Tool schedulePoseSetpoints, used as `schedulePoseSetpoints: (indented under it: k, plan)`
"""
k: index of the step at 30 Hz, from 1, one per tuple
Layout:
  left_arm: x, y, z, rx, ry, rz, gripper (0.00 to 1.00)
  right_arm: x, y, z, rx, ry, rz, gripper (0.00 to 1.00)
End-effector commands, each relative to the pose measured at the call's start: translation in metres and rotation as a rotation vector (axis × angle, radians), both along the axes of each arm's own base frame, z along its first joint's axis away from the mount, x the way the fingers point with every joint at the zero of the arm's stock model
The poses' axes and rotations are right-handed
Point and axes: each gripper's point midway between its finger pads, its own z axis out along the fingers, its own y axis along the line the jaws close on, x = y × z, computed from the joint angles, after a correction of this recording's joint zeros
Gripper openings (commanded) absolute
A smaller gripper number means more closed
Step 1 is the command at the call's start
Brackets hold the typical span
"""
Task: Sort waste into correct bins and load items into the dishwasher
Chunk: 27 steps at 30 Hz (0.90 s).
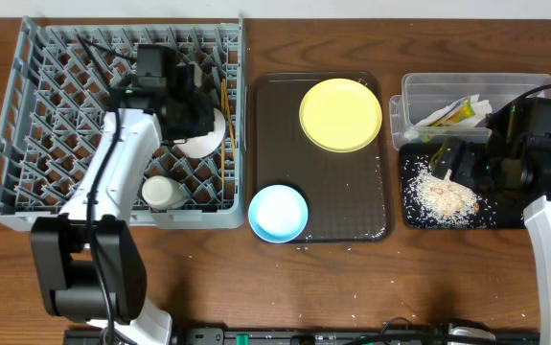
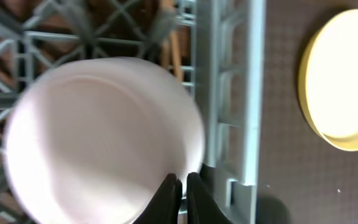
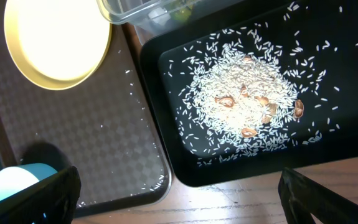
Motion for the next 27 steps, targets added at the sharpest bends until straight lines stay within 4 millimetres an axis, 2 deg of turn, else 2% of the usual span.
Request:
schedulePoseSetpoints:
  k: [1,8,13,16,21,27]
  plan:
    - [0.000,-0.003,0.002,0.022,-0.017,-0.027,0.08,0.003,-0.003,0.006,-0.005,-0.018,0.005,0.99]
    - [-0.002,0.004,0.003,0.070,-0.014,-0.009,0.08,0.003,-0.003,0.006,-0.005,-0.018,0.005,0.99]
    - [0.004,0.038,0.017,0.242,-0.075,0.086,0.08,0.003,-0.003,0.006,-0.005,-0.018,0.005,0.99]
    - [0.006,0.048,0.014,0.297,-0.071,0.111,0.08,0.003,-0.003,0.006,-0.005,-0.018,0.005,0.99]
    - [0.004,0.044,-0.007,0.284,-0.015,0.108,0.08,0.003,-0.003,0.006,-0.005,-0.018,0.005,0.99]
    - [0.000,0.011,-0.011,0.142,0.009,0.024,0.07,0.003,-0.003,0.006,-0.005,-0.018,0.005,0.99]
